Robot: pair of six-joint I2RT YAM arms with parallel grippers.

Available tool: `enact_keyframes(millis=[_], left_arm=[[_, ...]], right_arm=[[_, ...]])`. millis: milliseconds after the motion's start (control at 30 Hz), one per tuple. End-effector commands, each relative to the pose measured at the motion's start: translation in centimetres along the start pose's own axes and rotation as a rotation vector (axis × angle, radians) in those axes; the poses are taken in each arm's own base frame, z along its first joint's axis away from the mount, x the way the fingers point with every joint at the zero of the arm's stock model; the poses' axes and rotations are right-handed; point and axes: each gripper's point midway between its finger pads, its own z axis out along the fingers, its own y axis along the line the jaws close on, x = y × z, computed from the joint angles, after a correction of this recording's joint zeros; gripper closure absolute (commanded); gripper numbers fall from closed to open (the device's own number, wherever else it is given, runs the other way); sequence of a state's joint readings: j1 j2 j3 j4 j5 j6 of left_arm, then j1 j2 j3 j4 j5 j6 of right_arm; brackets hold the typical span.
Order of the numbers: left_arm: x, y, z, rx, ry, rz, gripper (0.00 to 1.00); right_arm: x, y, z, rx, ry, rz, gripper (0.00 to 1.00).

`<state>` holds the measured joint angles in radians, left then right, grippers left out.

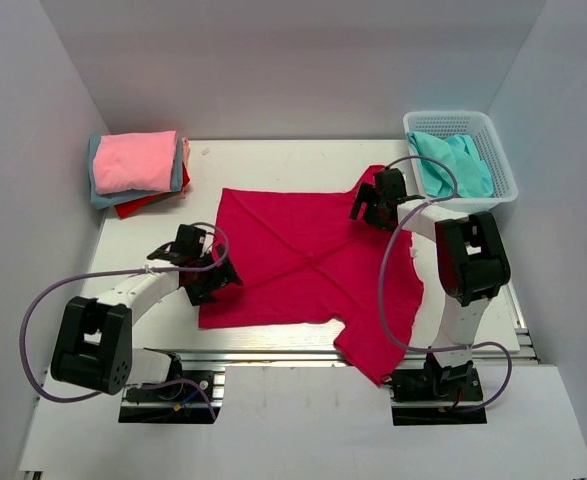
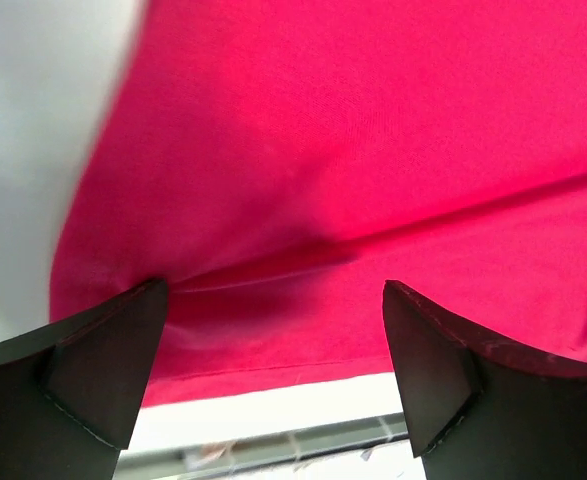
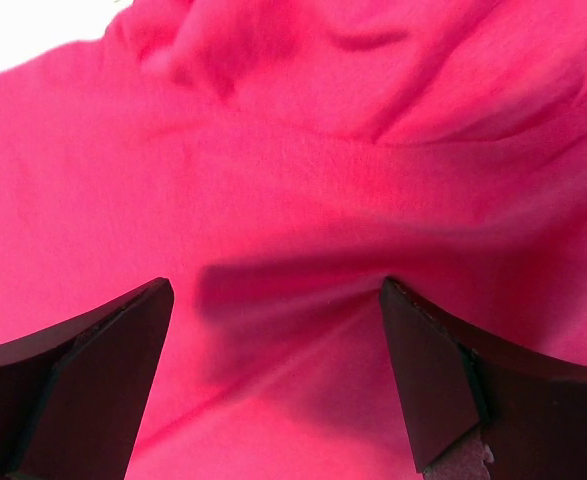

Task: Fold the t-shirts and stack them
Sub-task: Flatten out the tshirt

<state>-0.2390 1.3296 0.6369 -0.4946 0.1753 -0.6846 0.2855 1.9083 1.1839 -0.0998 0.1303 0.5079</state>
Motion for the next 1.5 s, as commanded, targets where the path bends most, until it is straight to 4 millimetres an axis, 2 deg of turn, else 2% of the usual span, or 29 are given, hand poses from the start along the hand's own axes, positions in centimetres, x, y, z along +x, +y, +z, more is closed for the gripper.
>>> enact_keyframes(millis=[0, 67, 100, 200, 333, 433, 533, 567, 633, 667, 733, 767, 800, 867, 900, 933, 967, 1000, 1033, 1067, 1133, 1167, 1200, 1267, 1300, 1333, 1400, 1433, 1467], left_arm=[[4.8, 7.9, -1.9, -0.373, 0.138, -0.065, 0.00], [4.6, 8.0, -2.9, -0.394, 0.130, -0.062, 0.00], [3.9, 7.4, -3.1, -0.375, 0.107, -0.060, 0.00], [1.7, 5.9, -3.8, -0.336, 0.026, -0.052, 0.00], [-4.2, 0.4, -4.5, -0.147, -0.160, 0.018, 0.00], [-8.5, -3.9, -5.5, -0.026, -0.271, 0.089, 0.00], [-12.1, -5.8, -6.0, -0.017, -0.354, 0.131, 0.00], [-13.0, -6.0, -6.0, -0.019, -0.365, 0.139, 0.00], [-15.5, -7.0, -6.2, -0.035, -0.420, 0.143, 0.00], [-16.2, -6.7, -4.8, -0.071, -0.409, 0.161, 0.00], [-18.6, -8.1, -4.3, -0.070, -0.440, 0.181, 0.00], [-18.9, -7.5, -2.1, -0.114, -0.403, 0.201, 0.00], [-20.9, -8.5, -2.3, -0.099, -0.436, 0.204, 0.00], [-23.0, -9.7, -0.1, -0.100, -0.428, 0.237, 0.00], [-23.6, -10.0, 0.7, -0.104, -0.424, 0.247, 0.00], [-24.6, -10.0, 1.5, -0.108, -0.430, 0.248, 0.00], [-25.8, -11.4, 1.5, -0.071, -0.445, 0.264, 0.00], [-26.3, -11.8, 2.5, -0.059, -0.444, 0.292, 0.00], [-26.5, -10.6, 4.8, -0.087, -0.410, 0.281, 0.00], [-27.6, -11.7, 5.0, -0.041, -0.411, 0.282, 0.00], [-27.5, -11.3, 6.9, -0.038, -0.362, 0.277, 0.00], [-27.3, -11.2, 8.7, -0.030, -0.326, 0.278, 0.00], [-27.6, -10.3, 9.4, -0.047, -0.313, 0.275, 0.00], [-27.7, -9.6, 10.6, -0.054, -0.284, 0.263, 0.00], [-27.0, -8.9, 12.0, -0.060, -0.251, 0.260, 0.00], [-26.8, -9.1, 12.4, -0.045, -0.239, 0.262, 0.00], [-26.8, -8.6, 13.6, -0.037, -0.223, 0.265, 0.00], [-27.3, -8.5, 13.8, -0.020, -0.228, 0.270, 0.00], [-27.6, -8.6, 14.1, -0.016, -0.236, 0.271, 0.00]], right_arm=[[1.6, -0.5, 0.0, -0.014, 0.053, -0.018, 0.10], [1.0, 0.8, -0.9, -0.077, 0.022, -0.065, 0.10], [1.3, 2.2, -1.5, -0.164, 0.036, -0.085, 0.10], [1.4, 4.0, -3.3, -0.261, 0.029, -0.107, 0.10], [0.3, 4.7, -5.5, -0.274, -0.036, -0.174, 0.10], [-1.7, 5.4, -6.7, -0.277, -0.105, -0.207, 0.10], [-3.7, 6.3, -7.2, -0.284, -0.151, -0.236, 0.10], [-3.5, 6.0, -6.4, -0.272, -0.134, -0.241, 0.10], [-5.1, 6.6, -6.2, -0.261, -0.164, -0.250, 0.10], [-6.3, 7.1, -5.2, -0.256, -0.173, -0.257, 0.10], [-5.8, 6.8, -3.6, -0.231, -0.130, -0.274, 0.10], [-7.0, 7.8, -2.9, -0.242, -0.145, -0.279, 0.10], [-6.6, 7.4, -1.4, -0.231, -0.123, -0.310, 0.10], [-8.3, 8.5, -0.3, -0.234, -0.139, -0.311, 0.10], [-7.7, 8.1, 1.4, -0.227, -0.108, -0.322, 0.10], [-9.5, 9.0, 1.4, -0.232, -0.142, -0.321, 0.10], [-10.6, 9.4, 1.4, -0.230, -0.148, -0.318, 0.10], [-10.2, 9.3, 3.6, -0.215, -0.128, -0.322, 0.10], [-10.6, 8.9, 4.3, -0.181, -0.137, -0.319, 0.10], [-9.8, 8.1, 5.9, -0.147, -0.103, -0.303, 0.10], [-11.0, 8.2, 7.1, -0.119, -0.115, -0.270, 0.10], [-9.8, 6.6, 8.6, -0.078, -0.059, -0.227, 0.10], [-10.4, 7.0, 9.4, -0.079, -0.065, -0.213, 0.10], [-9.4, 6.1, 10.9, -0.073, -0.007, -0.121, 0.10], [-10.3, 6.1, 11.4, -0.094, -0.018, -0.103, 0.10], [-9.6, 6.0, 12.2, -0.102, 0.002, -0.076, 0.10], [-9.9, 6.4, 12.5, -0.185, 0.027, -0.027, 0.10], [-10.4, 6.4, 13.7, -0.213, 0.011, -0.005, 0.10], [-10.3, 7.5, 13.6, -0.283, 0.028, 0.015, 0.10]])
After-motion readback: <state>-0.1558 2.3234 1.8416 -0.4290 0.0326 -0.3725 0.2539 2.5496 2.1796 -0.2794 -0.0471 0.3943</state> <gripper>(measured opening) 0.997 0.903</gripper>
